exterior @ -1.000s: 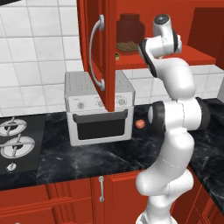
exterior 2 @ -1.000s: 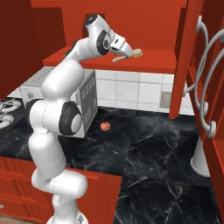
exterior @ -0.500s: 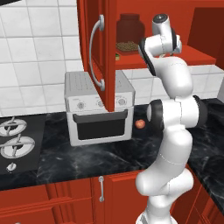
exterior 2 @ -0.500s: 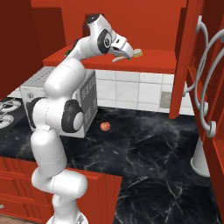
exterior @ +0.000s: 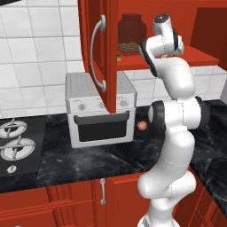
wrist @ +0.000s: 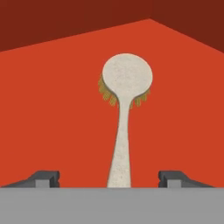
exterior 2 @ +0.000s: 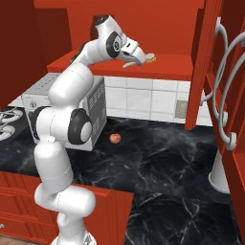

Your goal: Pick the sponge and dish brush from the cabinet and place them on the counter.

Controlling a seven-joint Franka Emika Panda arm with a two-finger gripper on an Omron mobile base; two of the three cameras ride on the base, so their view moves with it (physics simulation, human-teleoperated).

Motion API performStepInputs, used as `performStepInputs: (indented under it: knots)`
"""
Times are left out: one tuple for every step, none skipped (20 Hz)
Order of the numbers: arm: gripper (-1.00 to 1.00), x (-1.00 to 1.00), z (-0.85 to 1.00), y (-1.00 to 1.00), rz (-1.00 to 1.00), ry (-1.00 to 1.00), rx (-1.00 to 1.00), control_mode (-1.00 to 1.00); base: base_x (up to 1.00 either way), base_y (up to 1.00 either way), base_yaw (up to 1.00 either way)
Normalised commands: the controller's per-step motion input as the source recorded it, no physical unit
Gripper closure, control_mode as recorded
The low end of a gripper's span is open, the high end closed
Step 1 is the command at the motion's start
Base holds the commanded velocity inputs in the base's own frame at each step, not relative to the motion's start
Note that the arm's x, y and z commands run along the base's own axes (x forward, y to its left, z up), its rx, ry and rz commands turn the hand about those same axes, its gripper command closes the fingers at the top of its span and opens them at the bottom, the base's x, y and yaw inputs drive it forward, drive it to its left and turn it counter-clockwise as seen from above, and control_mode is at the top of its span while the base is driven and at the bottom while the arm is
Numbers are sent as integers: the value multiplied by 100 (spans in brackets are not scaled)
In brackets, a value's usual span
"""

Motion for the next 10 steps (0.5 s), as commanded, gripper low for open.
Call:
performStepInputs:
  knots:
    - [100, -4, -10, 0, -2, 1, 0, -100, 0, 0, 0]
    - [100, -5, -9, 0, -2, 0, 0, -100, 0, 0, 0]
    - [100, -5, -9, 0, -3, 0, 0, -100, 0, 0, 0]
    - [100, -5, -8, 0, -3, 0, 0, -100, 0, 0, 0]
    - [100, -1, -7, 0, -3, 0, 0, -100, 0, 0, 0]
    - [100, 0, -4, 0, -3, 0, 0, -100, 0, 0, 0]
    - [100, 0, -1, 0, -3, 0, 0, -100, 0, 0, 0]
    - [100, 0, 0, 0, -2, 0, 0, -100, 0, 0, 0]
    - [100, 0, 0, 0, -2, 1, 0, -100, 0, 0, 0]
    - [100, 1, 0, 0, -1, 1, 0, -100, 0, 0, 0]
